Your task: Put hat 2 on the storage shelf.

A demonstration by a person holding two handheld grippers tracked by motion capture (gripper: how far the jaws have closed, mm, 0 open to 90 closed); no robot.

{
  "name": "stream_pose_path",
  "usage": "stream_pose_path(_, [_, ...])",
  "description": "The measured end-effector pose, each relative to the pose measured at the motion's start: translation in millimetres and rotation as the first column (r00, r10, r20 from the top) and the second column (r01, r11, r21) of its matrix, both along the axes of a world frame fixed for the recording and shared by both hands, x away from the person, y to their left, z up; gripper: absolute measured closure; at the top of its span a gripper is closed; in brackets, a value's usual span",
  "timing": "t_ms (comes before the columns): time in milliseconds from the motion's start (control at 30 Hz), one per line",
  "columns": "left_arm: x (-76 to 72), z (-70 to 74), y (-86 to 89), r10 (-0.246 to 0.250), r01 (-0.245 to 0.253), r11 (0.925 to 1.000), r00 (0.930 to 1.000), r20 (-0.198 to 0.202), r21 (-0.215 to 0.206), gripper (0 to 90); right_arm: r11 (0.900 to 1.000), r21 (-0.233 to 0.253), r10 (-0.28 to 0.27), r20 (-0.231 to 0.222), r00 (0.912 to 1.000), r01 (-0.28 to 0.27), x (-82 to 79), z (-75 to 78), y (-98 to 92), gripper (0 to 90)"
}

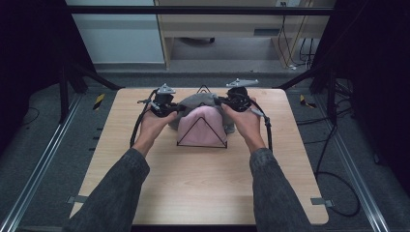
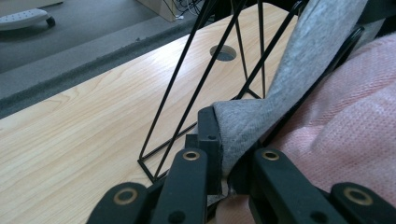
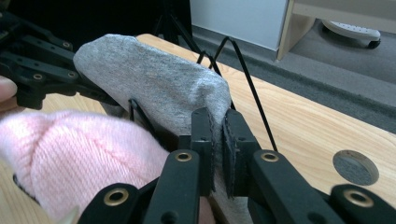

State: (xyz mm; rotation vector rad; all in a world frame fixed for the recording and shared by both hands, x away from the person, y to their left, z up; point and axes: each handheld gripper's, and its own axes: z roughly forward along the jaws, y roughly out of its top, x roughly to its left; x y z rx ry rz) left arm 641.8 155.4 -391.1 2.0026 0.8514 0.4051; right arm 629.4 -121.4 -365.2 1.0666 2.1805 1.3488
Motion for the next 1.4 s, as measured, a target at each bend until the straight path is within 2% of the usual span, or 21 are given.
stream_pose_path(133, [1.3,-2.1,-1.7,0.010,-0.010,0.9999,0.9999,-0.008,0.006,86.1,1.000,0.002,-0.007,-0.016,0.9998,0.007,-3.9,-2.9,-2.2,83.6])
stream_pose_path(233, [0.6,-2.6,-1.9,0.012,-0.012,0.9999,0.9998,-0.014,0.005,85.3,1.000,0.009,-0.013,-0.012,0.9998,0.013,-4.4,-4.0,-5.8,81.1])
stream_pose_path(333, [-0.1,-3.9,-1.7,0.017,-0.017,0.9998,0.9995,-0.025,-0.008,82.9,1.000,0.001,-0.012,-0.019,0.9997,0.012,-4.4,-5.0,-6.5,78.8])
stream_pose_path(400, [-1.1,-5.1,-2.5,0.021,-0.020,0.9998,0.9995,-0.022,0.008,80.6,1.000,0.003,-0.008,-0.015,0.9998,0.008,-4.9,-4.6,-7.1,77.8])
stream_pose_path(467, [-1.6,-5.3,-2.6,0.027,-0.027,0.9996,0.9994,-0.022,0.007,78.4,1.000,0.004,-0.015,-0.018,0.9997,0.015,-5.9,-4.4,-8.2,75.7])
stream_pose_path(567, [-3.2,-3.8,-3.0,0.038,-0.037,0.9989,0.9993,-0.003,0.029,70.6,0.999,-0.002,-0.032,-0.023,0.9992,0.032,-6.9,-4.4,-10.1,69.5])
stream_pose_path(800, [-6.2,-2.6,-0.4,0.053,-0.054,0.9979,0.9984,0.020,0.037,58.4,0.998,-0.005,-0.056,-0.026,0.9981,0.055,-8.8,-2.3,-14.0,61.0])
stream_pose_path(1033, [-11.1,2.7,-1.7,0.055,-0.057,0.9974,0.9976,0.042,0.045,52.8,0.998,-0.006,-0.064,-0.022,0.9977,0.064,-10.6,0.2,-14.8,56.3])
stream_pose_path(1167, [-12.3,3.5,1.8,0.053,-0.056,0.9956,0.9976,0.044,0.074,48.9,0.998,-0.013,-0.064,-0.007,0.9979,0.064,-13.8,3.4,-14.3,54.2])
stream_pose_path(1400, [-20.4,11.3,10.6,0.054,-0.058,0.9962,0.9966,0.061,0.065,42.9,0.998,-0.006,-0.068,0.009,0.9976,0.068,-22.7,12.3,-17.8,51.6])
